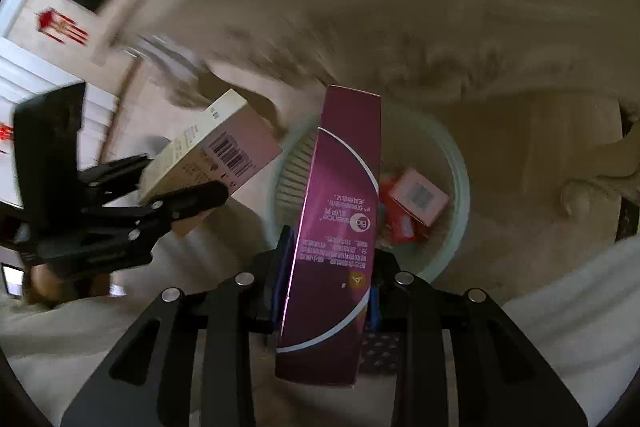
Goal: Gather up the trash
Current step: 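Lower both boxes over the wastebasket and open both tools to drop them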
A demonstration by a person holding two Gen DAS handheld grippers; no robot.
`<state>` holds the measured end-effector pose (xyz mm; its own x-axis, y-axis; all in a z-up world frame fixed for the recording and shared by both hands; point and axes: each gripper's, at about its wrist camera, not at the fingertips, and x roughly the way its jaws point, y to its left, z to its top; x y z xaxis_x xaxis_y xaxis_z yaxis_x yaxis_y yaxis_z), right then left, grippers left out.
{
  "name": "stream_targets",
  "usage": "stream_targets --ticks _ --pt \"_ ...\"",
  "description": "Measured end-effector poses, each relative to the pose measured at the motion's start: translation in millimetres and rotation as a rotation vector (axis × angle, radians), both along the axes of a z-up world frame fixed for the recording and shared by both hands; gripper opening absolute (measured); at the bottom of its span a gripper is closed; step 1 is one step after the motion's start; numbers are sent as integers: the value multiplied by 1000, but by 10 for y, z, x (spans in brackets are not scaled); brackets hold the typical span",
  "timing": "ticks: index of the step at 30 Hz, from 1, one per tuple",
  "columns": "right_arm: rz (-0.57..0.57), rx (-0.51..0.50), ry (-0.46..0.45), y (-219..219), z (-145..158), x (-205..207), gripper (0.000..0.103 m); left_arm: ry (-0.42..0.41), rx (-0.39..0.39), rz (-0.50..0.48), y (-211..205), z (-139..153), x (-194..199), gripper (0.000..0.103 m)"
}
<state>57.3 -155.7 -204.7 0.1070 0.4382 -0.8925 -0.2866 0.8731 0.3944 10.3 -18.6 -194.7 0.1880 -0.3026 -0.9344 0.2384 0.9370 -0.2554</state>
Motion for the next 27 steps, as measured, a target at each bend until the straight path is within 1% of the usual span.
stream_targets --ticks 3,5,6,7,8,9,10,12,15,17,19,20,21,22,23,25,27 --pt "22 -39 26 61 -203 143 29 60 23 1 -19 -332 118 48" --pt "38 -62 18 104 -262 227 29 82 26 13 -15 -456 176 49" --pt "42 -74 11 116 -269 254 30 92 27 23 -4 -518 211 53" --pt "41 -91 -4 125 -262 276 32 110 36 28 2 -573 244 60" --pt "39 -111 -13 126 -255 264 34 123 53 30 3 -610 267 78" --pt "37 -128 -19 119 -262 238 49 126 72 31 -8 -617 266 84" --pt "25 -146 -39 93 -263 189 67 119 85 33 -8 -608 266 84" --pt "18 -148 -69 93 -209 154 69 100 80 39 19 -573 219 84" --pt "42 -122 -66 65 -89 71 69 82 86 54 93 -477 133 84" --pt "74 -88 -63 -24 61 -54 69 59 96 46 86 -359 58 84" --pt "95 -41 -89 -121 302 -111 69 31 78 14 83 -168 -13 84" --pt "100 -11 -125 -184 499 -136 69 17 69 -3 78 -63 -25 84" --pt "96 16 -178 -270 715 -145 69 -9 47 -35 64 116 -36 84" --pt "88 31 -221 -304 853 -106 69 -29 36 -56 53 234 -39 84" --pt "69 43 -274 -345 1021 -59 69 -71 18 -90 45 445 -32 84" --pt "-9 28 -394 -513 1354 43 69 -145 -1 -119 49 766 5 84" --pt "-87 -8 -492 -613 1547 179 69 -261 -15 -117 73 1183 111 84"
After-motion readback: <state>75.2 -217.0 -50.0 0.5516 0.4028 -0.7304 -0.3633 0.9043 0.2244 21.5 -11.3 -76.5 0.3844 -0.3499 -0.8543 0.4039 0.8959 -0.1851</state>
